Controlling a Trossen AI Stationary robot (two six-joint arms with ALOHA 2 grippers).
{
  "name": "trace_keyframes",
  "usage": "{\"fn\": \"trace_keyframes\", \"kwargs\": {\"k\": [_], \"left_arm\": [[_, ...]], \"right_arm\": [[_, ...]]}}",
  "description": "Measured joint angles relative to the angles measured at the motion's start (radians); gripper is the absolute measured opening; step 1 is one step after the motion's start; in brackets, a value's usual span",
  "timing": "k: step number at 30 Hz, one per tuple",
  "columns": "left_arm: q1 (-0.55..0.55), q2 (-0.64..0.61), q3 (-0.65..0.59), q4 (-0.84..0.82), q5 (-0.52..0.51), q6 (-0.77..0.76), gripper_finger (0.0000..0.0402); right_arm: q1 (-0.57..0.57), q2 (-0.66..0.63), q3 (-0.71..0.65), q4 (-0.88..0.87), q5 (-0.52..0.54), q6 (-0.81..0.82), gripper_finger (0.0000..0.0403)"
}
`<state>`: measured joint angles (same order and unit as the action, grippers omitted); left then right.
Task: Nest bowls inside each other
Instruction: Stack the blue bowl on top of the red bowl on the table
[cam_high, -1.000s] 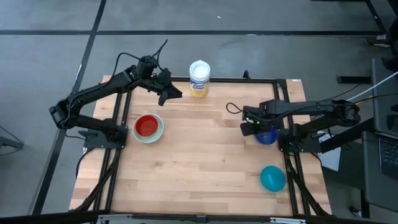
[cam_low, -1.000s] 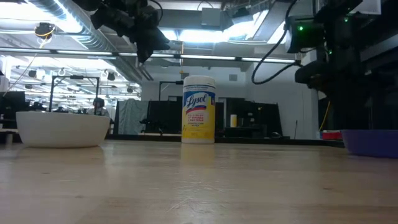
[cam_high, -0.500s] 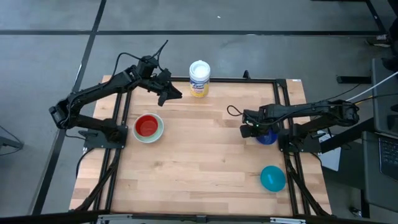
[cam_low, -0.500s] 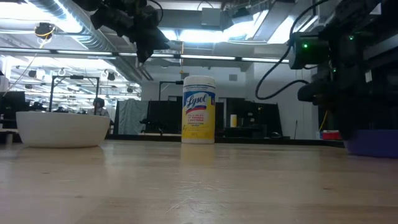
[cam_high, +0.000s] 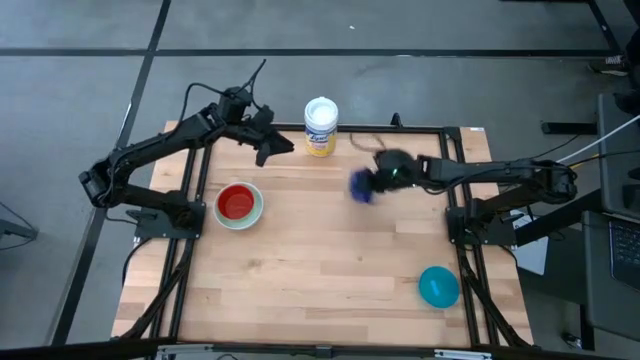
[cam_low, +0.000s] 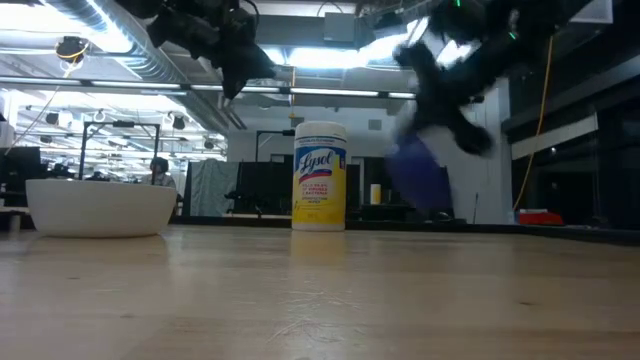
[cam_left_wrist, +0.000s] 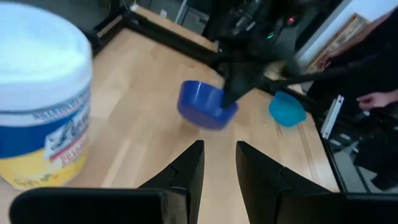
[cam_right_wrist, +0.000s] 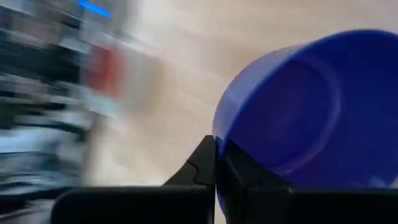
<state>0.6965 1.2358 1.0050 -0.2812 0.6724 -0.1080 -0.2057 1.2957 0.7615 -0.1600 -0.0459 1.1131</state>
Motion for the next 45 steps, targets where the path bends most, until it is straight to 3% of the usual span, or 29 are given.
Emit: {"fn": "trace_keyframes", "kwargs": {"k": [3,7,10,14,17,22,28,30,35,45], "left_arm": [[0.026,0.0,0.0,0.046,0.017,-0.03,0.0089],[0.088,0.015,0.0,0.154,0.174,-0.115,0.0089],[0.14,0.039,0.0,0.282,0.313,-0.223,0.0089],[0.185,0.07,0.0,0.567,0.42,-0.418,0.0089],[0.199,0.1,0.0,0.827,0.433,-0.593,0.0089],[0.187,0.176,0.0,1.261,0.41,-0.927,0.0089],[0.142,0.301,0.0,1.845,0.236,-1.375,0.0089],[0.118,0.312,0.007,1.845,0.188,-1.427,0.0089],[0.062,0.306,0.071,1.85,0.202,-1.418,0.0089],[0.022,0.309,0.3,1.849,0.215,-1.453,0.0089]], "right_arm": [[-0.02,0.0,0.057,0.292,-0.034,-0.047,0.0003],[-0.051,0.003,0.117,0.622,-0.105,-0.074,0.0003],[-0.069,0.009,0.166,0.763,-0.187,-0.093,0.0003],[-0.066,0.048,0.249,0.891,-0.242,-0.137,0.0002],[-0.054,0.098,0.338,1.01,-0.262,-0.206,0.0002],[-0.05,0.22,0.568,1.103,-0.441,-0.288,0.0002],[-0.05,0.401,0.84,1.099,-0.637,-0.269,0.0002],[-0.054,0.454,0.905,1.098,-0.676,-0.252,0.0002],[-0.078,0.533,1.022,1.101,-0.746,-0.23,0.0002],[-0.134,0.54,1.046,1.163,-0.778,-0.204,0.0002]]}}
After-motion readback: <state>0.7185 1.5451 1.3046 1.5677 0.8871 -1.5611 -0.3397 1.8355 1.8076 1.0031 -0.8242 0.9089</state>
